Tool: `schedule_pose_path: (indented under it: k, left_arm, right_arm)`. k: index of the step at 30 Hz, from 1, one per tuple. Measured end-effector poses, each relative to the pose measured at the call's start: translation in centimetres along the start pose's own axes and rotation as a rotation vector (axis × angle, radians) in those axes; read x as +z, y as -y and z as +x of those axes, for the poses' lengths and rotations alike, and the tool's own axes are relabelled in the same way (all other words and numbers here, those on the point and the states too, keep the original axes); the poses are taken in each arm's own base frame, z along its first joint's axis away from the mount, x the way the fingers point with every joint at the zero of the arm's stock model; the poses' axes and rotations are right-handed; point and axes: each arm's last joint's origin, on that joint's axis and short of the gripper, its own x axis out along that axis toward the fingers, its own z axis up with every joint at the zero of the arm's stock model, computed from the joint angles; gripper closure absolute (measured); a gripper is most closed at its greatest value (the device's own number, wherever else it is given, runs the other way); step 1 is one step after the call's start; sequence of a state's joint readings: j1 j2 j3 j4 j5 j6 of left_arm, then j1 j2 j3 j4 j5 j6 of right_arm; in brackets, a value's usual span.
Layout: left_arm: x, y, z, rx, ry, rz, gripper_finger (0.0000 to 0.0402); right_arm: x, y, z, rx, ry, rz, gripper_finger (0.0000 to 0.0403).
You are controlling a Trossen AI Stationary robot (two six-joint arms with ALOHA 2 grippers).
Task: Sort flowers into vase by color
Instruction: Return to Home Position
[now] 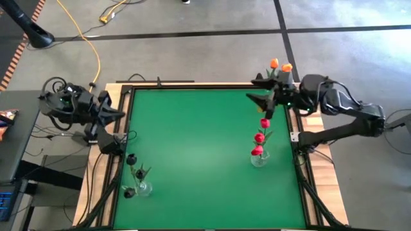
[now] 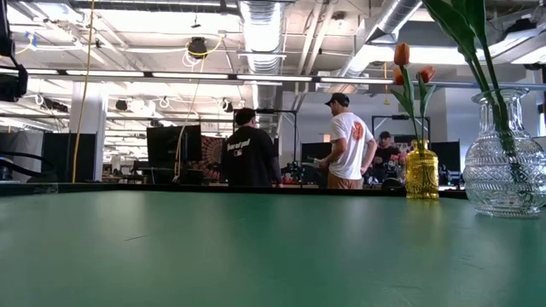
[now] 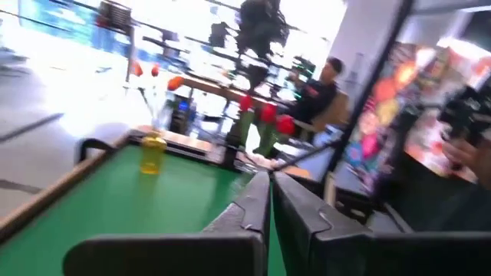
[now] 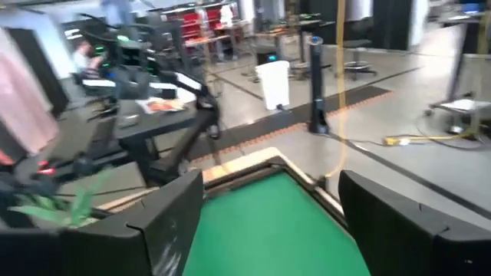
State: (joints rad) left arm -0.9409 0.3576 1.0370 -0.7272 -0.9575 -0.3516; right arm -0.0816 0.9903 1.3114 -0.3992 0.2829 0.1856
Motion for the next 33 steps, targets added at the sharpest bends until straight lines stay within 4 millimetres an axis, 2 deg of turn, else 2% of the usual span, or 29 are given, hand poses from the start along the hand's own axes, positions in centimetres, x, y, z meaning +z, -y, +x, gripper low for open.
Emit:
schedule_pose_path:
  k: [5,11,19,28,33]
  left_arm:
    - [0.1,-0.2,0.0,0.061,0.022,-0.007,0.0401]
    - [0.0,-0.3,0.0,0.142,0.055,-0.047,0.0401]
    - [-3.5,0.4,1.5,0.201,0.026,-0.095,0.0401]
    - [-4.2,1.2,2.3,0.221,0.087,-0.12,0.0401]
    - [-4.8,1.5,3.1,0.229,0.12,-0.118,0.0401]
  right_arm:
    - [-3.2,2.8,-1.9,-0.031,0.032,0.036,0.0094]
    - [-6.8,5.2,-3.9,-0.081,0.088,0.049,0.012]
    - [-10.3,7.1,-5.3,-0.12,0.104,0.055,0.0162]
    - [-13.1,8.5,-5.2,-0.109,0.047,0.07,0.0289]
    - [-14.6,8.7,-4.6,-0.007,0.013,0.06,0.0364]
